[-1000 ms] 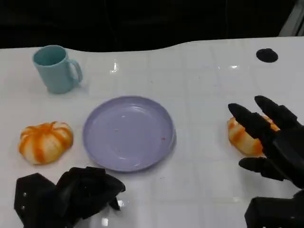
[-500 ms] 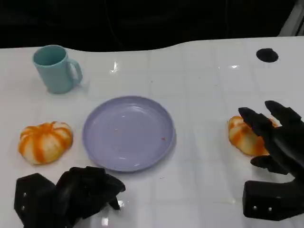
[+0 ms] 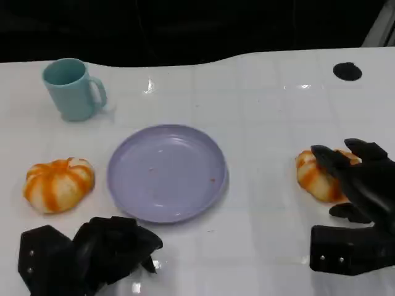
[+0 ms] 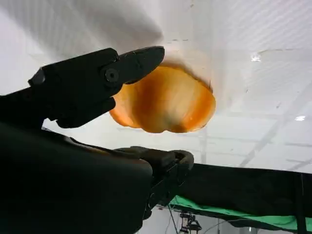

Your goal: Grasp the bread from the table and place it into the plate.

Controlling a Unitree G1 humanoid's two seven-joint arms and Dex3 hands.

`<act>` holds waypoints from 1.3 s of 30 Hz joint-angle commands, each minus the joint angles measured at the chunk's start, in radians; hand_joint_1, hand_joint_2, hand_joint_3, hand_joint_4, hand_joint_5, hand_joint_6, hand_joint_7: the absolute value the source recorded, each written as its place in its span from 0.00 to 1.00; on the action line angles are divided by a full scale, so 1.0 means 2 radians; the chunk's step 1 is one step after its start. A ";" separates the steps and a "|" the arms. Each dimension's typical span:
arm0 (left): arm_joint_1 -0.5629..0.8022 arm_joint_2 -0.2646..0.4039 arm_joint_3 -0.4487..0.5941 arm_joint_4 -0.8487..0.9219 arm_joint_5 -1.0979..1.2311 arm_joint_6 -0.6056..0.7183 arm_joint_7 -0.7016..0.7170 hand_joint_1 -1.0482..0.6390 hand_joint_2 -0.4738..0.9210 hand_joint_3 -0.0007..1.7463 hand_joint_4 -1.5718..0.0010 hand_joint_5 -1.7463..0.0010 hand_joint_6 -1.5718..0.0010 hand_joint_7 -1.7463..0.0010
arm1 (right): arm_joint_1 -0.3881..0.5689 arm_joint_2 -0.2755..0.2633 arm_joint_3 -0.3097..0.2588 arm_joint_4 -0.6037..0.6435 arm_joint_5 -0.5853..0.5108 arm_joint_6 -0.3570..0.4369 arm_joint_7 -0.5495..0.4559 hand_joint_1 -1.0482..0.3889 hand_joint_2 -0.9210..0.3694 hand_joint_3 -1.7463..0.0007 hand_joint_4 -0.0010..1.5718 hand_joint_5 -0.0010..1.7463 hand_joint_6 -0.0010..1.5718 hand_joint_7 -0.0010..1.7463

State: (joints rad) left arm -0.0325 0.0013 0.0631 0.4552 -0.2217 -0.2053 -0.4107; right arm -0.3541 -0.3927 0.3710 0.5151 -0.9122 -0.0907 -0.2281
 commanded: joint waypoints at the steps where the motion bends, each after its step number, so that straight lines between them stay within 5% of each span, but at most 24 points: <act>1: 0.008 0.005 0.003 -0.001 0.002 0.001 0.005 0.00 0.84 0.09 0.42 0.14 0.03 0.78 | -0.015 0.002 0.009 0.013 0.007 0.013 0.007 0.55 0.12 1.00 0.04 0.14 0.17 0.01; 10: 0.009 0.004 0.003 -0.003 0.000 0.003 0.005 0.00 0.84 0.09 0.42 0.14 0.03 0.77 | -0.046 0.012 0.025 0.059 0.013 0.017 -0.010 0.60 0.12 1.00 0.11 0.15 0.21 0.02; 13: 0.009 0.005 0.004 -0.002 0.001 0.002 0.004 0.00 0.84 0.09 0.43 0.14 0.03 0.77 | -0.058 0.016 0.028 0.087 0.017 0.003 -0.039 0.61 0.08 0.99 0.31 0.11 0.35 0.03; 16: 0.010 0.005 0.004 -0.004 0.000 0.003 0.004 0.00 0.84 0.09 0.43 0.14 0.03 0.77 | -0.067 0.021 0.023 0.118 0.035 -0.027 -0.073 0.65 0.05 0.99 0.63 0.14 0.57 0.05; 17: 0.010 0.005 0.004 -0.004 0.000 0.003 0.004 0.00 0.84 0.09 0.43 0.14 0.03 0.77 | -0.070 0.023 0.021 0.130 0.041 -0.040 -0.087 0.66 0.05 1.00 0.70 0.20 0.64 0.05; 19: 0.011 0.005 0.004 -0.005 0.000 0.003 0.004 0.00 0.84 0.09 0.43 0.14 0.03 0.77 | -0.077 0.024 0.024 0.155 0.047 -0.067 -0.117 0.70 0.03 1.00 0.66 0.64 0.80 0.06; 21: 0.011 0.005 0.005 -0.005 -0.001 0.003 0.004 0.00 0.84 0.09 0.43 0.14 0.03 0.77 | -0.085 0.022 0.032 0.178 0.043 -0.085 -0.148 0.71 0.03 1.00 0.63 0.90 0.90 0.09; 22: 0.011 0.005 0.005 -0.005 -0.001 0.002 0.003 0.00 0.84 0.09 0.43 0.14 0.03 0.77 | -0.089 0.023 0.036 0.188 0.040 -0.092 -0.164 0.71 0.03 0.99 0.61 0.95 0.91 0.12; 23: 0.011 0.005 0.005 -0.005 -0.001 0.002 0.003 0.00 0.84 0.09 0.43 0.14 0.03 0.77 | -0.092 0.023 0.039 0.196 0.038 -0.097 -0.175 0.71 0.03 0.98 0.60 0.97 0.84 0.26; 25: 0.011 0.005 0.005 -0.005 -0.001 0.001 0.002 0.00 0.84 0.09 0.43 0.14 0.03 0.77 | -0.096 0.024 0.044 0.206 0.036 -0.104 -0.198 0.70 0.08 0.90 0.58 0.99 0.64 0.65; 27: 0.011 0.006 0.005 -0.005 -0.001 0.002 0.002 0.00 0.84 0.09 0.42 0.14 0.03 0.78 | -0.100 0.026 0.046 0.211 0.039 -0.109 -0.213 0.70 0.29 0.60 0.57 1.00 0.55 0.84; 30: 0.011 0.005 0.005 -0.005 0.000 0.002 0.002 0.00 0.84 0.09 0.42 0.14 0.03 0.77 | -0.103 0.027 0.049 0.216 0.041 -0.115 -0.226 0.70 0.39 0.46 0.58 1.00 0.50 0.94; 39: 0.006 0.004 0.008 0.005 0.000 -0.002 0.003 0.00 0.84 0.09 0.42 0.14 0.03 0.77 | -0.111 0.035 0.052 0.215 0.043 -0.142 -0.262 0.71 0.43 0.37 0.61 1.00 0.51 0.97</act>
State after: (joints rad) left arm -0.0249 -0.0010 0.0705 0.4495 -0.2222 -0.2067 -0.4107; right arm -0.5575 -0.3193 0.4732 0.9508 -0.8330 -0.3674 -0.7393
